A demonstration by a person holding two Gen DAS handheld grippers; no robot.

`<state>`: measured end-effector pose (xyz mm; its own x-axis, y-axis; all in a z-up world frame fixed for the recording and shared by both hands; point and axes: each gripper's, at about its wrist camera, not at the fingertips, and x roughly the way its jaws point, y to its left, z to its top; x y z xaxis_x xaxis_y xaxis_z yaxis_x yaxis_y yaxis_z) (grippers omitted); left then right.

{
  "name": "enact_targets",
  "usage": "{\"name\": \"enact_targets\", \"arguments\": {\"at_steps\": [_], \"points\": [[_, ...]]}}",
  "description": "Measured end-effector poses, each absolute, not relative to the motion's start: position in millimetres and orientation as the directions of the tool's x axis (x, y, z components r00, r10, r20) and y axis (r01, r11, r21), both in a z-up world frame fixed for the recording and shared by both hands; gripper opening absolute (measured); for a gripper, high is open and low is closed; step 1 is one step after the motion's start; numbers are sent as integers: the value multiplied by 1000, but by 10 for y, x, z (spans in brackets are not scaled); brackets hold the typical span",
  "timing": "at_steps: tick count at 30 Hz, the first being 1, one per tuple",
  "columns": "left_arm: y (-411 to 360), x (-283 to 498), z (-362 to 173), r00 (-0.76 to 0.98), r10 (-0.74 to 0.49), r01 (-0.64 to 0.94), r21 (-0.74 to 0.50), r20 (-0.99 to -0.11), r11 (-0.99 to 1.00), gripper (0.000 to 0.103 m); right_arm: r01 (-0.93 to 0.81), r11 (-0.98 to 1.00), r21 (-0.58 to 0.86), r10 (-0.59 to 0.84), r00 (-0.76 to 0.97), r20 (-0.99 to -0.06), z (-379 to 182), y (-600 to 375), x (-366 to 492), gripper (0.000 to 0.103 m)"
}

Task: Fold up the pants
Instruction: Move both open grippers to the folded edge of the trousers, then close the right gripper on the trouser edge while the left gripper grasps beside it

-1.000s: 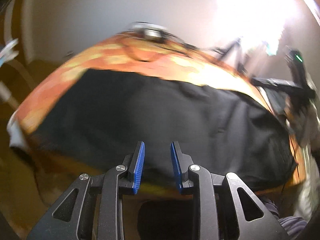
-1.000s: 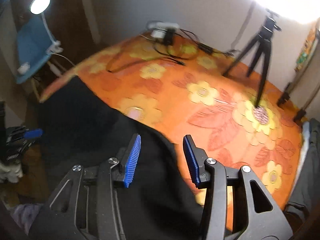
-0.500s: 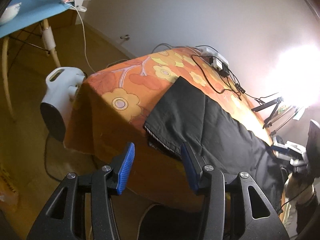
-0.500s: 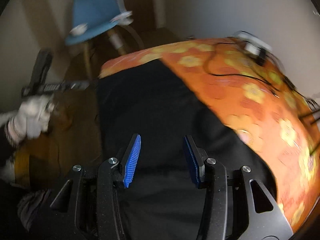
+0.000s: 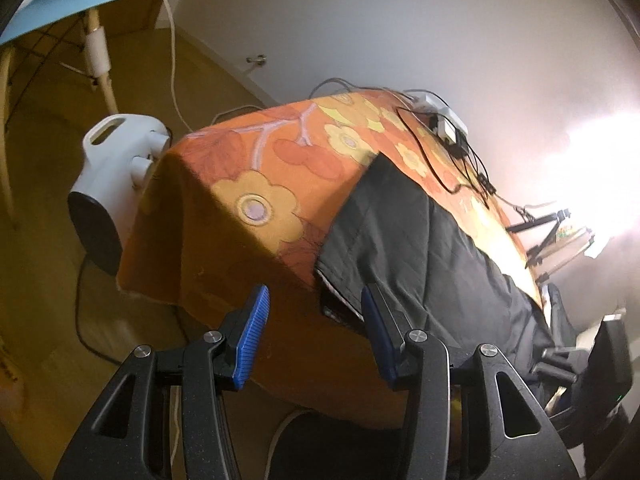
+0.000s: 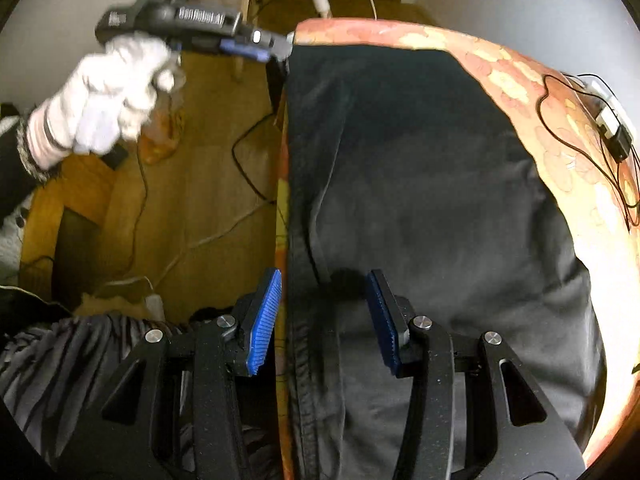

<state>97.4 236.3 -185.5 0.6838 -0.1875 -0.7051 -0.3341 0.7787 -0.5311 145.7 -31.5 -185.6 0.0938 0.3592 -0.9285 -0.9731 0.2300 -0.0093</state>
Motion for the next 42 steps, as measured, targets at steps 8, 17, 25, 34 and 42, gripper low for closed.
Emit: {"name": "enact_targets", "arguments": {"at_steps": [8,17,25,34,42], "points": [[2450,941,-1853,688,-221,-336,-573,-692,748,47,-968,248,32,362,62,-930,-1816,-364,1476,6],[2294,1036,-1955,662,-297,-321,-619,-688,717,47,-961,274,46,350,55,-935,-1779,-499,1564,2],[2209,1133,-2048,663,-304,-341,-637,-684,691,47,-955,293,53,347,55,-936,-1746,-539,1583,2],[2174,1099,-2011,684,-177,-408,-572,-708,712,29,-965,261,8,319,78,-945,-1769,-481,1489,2],[2005,1038,-1755,733,-63,-359,-464,-678,810,8,-965,262,10,310,75,-948,-1752,-450,1460,3]]}}
